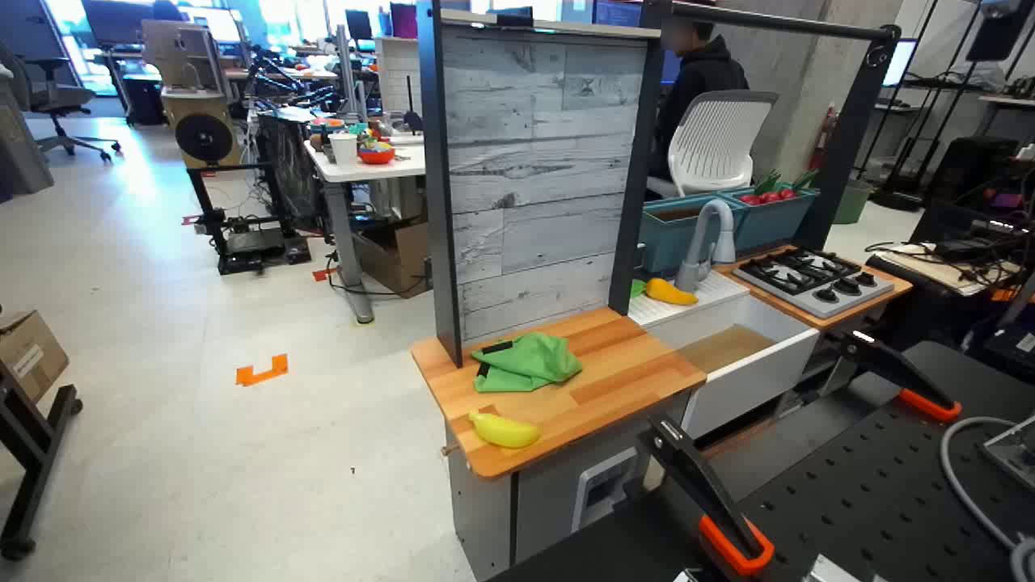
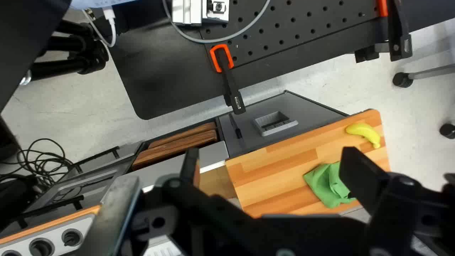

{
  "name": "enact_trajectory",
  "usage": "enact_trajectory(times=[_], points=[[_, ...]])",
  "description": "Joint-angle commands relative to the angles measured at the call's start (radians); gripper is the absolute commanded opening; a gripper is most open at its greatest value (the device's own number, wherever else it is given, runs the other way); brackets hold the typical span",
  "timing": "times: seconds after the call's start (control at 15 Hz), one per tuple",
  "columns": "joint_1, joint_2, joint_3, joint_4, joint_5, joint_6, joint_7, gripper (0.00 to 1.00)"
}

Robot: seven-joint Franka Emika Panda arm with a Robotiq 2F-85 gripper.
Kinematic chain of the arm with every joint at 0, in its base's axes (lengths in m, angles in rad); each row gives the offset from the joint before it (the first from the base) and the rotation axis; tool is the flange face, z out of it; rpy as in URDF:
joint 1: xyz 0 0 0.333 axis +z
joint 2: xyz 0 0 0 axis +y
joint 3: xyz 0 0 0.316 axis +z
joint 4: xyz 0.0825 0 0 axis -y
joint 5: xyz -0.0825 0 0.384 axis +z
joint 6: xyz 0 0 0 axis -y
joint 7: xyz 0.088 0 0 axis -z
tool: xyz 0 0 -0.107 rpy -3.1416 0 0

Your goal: Turn the tap nozzle to the left

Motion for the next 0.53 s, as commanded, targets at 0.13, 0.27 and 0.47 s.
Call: enact_trajectory(times=[0.13,0.27,0.47], points=[[-0.009,0.001,0.009,0.001,0.004,-0.001,-0.004,1.00],[-0.009,0.001,0.009,0.001,0.004,-0.001,-0.004,1.00],[-0.002,0.048,0.018,0.014,0.011,0.049,0.023,1.00]])
